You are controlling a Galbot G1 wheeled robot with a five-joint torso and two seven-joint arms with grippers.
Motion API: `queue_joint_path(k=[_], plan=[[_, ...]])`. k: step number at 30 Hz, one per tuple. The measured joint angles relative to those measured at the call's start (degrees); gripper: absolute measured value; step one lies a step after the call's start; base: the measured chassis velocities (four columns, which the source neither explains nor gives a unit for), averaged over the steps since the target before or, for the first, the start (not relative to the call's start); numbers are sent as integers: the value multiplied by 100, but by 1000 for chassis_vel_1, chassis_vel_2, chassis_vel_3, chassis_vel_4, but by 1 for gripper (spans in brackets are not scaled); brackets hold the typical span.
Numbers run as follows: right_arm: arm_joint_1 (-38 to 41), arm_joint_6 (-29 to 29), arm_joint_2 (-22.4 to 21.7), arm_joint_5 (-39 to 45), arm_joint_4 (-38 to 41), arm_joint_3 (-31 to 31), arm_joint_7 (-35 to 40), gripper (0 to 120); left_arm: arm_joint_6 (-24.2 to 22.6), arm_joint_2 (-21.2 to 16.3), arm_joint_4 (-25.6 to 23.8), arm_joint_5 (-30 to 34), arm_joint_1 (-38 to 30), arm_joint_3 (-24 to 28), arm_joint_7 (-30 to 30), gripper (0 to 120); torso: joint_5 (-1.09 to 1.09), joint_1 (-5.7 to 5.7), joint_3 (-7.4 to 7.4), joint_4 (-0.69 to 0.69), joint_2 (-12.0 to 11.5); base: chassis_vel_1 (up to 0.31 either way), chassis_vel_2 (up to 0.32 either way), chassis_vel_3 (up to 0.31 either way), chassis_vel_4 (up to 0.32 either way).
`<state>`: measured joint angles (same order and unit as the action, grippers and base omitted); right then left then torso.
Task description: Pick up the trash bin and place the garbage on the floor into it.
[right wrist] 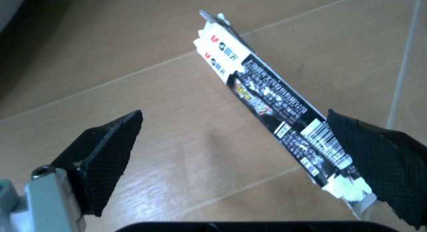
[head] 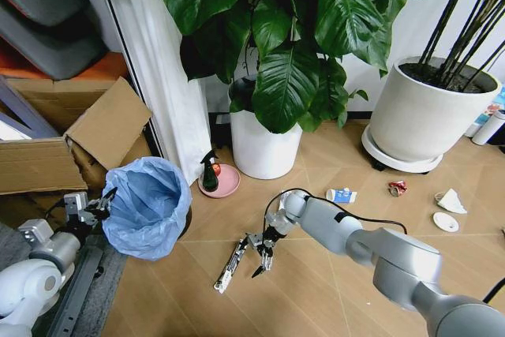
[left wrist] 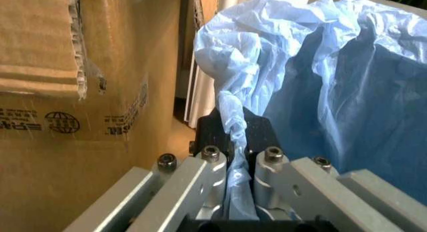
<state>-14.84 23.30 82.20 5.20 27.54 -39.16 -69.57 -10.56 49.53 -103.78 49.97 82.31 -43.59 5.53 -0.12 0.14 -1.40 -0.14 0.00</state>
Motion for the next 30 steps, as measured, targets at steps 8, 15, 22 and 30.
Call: queue_joint_path(k=[8, 15, 22, 30], plan=[[-96, 76, 273, -317, -310, 137, 432, 100, 0, 8, -42, 11, -19, 3, 0, 0, 0, 0, 0, 0, 0, 0, 0, 0, 0], [-103, 107, 400, -423, -457, 160, 535, 100, 0, 1, -67, 29, -23, -2, 3, 0, 1, 0, 0, 0, 0, 0, 0, 0, 0], [-80, 109, 507, -507, -620, 127, 600, 100, 2, 12, -88, 60, -33, -10, 5, 0, 1, 0, 0, 0, 0, 0, 0, 0, 0], [-29, 104, 630, -578, -762, 102, 630, 100, 4, 31, -94, 69, -44, -18, 5, 0, 1, 0, 0, 0, 0, 0, 0, 0, 0]])
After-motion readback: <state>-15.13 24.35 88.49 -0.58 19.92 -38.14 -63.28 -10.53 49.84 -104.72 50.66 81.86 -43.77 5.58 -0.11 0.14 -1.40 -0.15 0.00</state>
